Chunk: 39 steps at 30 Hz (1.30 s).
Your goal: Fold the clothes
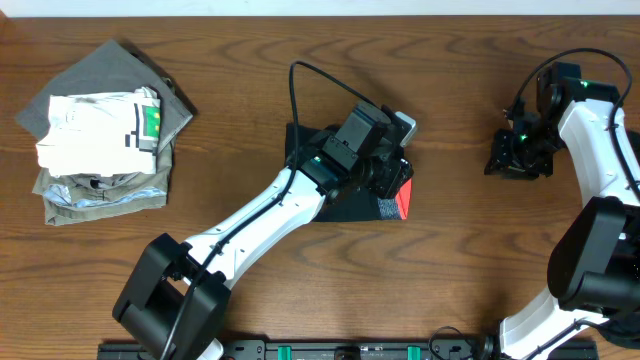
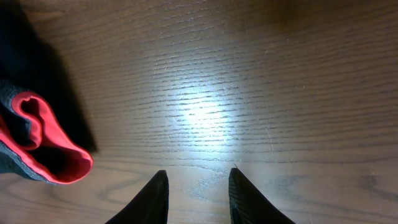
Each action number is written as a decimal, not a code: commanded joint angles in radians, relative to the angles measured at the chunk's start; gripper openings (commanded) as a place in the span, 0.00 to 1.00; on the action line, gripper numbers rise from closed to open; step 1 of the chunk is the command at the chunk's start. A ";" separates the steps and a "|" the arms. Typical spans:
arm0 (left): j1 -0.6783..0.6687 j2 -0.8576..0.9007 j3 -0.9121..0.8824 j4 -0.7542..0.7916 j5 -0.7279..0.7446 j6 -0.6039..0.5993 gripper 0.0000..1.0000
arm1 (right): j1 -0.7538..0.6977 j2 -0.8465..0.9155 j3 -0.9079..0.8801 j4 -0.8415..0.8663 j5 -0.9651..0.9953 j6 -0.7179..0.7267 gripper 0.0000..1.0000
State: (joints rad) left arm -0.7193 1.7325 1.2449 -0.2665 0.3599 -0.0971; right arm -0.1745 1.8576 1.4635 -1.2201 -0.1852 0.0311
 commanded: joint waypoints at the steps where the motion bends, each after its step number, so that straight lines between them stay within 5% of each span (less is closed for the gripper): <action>1: 0.045 -0.032 0.027 -0.033 -0.012 0.006 0.59 | -0.007 -0.012 0.010 -0.006 -0.012 -0.015 0.31; 8: 0.277 -0.109 0.027 -0.174 -0.051 -0.007 0.59 | 0.047 -0.012 0.010 -0.002 -0.371 -0.240 0.38; 14: 0.444 -0.095 0.027 -0.255 -0.047 -0.047 0.59 | 0.184 -0.006 0.010 0.082 -0.387 -0.202 0.40; 19: 0.468 -0.079 0.019 -0.306 -0.048 -0.042 0.59 | 0.312 0.031 0.008 0.180 -0.258 -0.060 0.41; 33: 0.465 -0.079 0.018 -0.324 -0.047 -0.042 0.59 | 0.417 0.222 0.008 0.271 -0.220 0.002 0.39; 39: 0.465 -0.059 0.016 -0.324 -0.047 -0.042 0.59 | 0.415 0.220 0.020 0.331 -0.345 -0.031 0.01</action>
State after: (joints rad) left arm -0.2523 1.6470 1.2522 -0.5865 0.3111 -0.1345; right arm 0.2386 2.0720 1.4643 -0.9012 -0.4492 0.0132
